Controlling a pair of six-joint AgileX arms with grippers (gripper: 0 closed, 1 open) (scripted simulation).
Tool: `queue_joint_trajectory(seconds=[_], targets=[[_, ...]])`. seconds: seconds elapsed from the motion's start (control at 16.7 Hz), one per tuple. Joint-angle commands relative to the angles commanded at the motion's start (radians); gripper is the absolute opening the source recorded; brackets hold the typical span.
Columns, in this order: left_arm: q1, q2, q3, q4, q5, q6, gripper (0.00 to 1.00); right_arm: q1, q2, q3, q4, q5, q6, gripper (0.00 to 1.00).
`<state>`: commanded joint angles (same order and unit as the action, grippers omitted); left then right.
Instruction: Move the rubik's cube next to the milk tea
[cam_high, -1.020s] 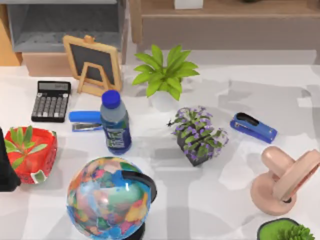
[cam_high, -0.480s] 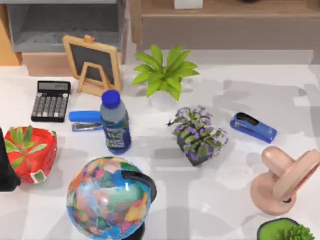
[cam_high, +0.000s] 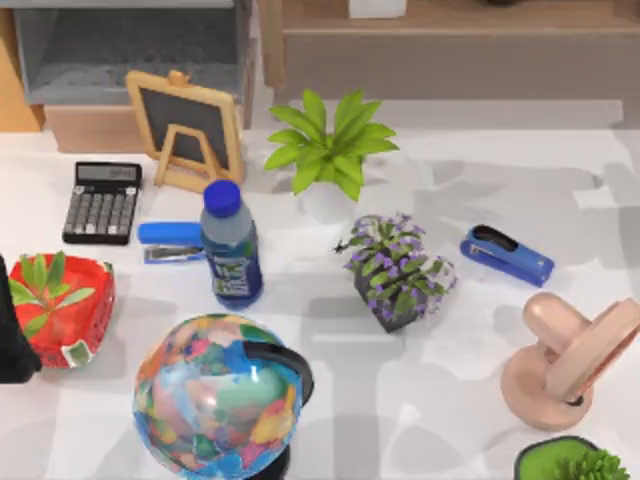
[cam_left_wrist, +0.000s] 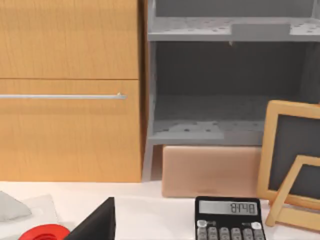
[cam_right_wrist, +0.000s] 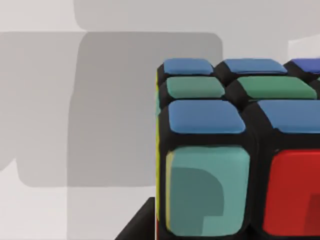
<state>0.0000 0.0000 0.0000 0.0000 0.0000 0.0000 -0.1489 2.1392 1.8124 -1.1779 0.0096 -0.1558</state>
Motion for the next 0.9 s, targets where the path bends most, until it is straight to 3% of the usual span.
queue_joint_trajectory(seconds=[0.78,0.9], targets=[[0.000,0.000,0.000,0.000,0.000,0.000,1.00,-0.023,0.038,-0.051,0.026,0.005,-0.002,0.00],[0.000,0.000,0.000,0.000,0.000,0.000,1.00,-0.023,0.038,-0.051,0.026,0.005,-0.002,0.15]])
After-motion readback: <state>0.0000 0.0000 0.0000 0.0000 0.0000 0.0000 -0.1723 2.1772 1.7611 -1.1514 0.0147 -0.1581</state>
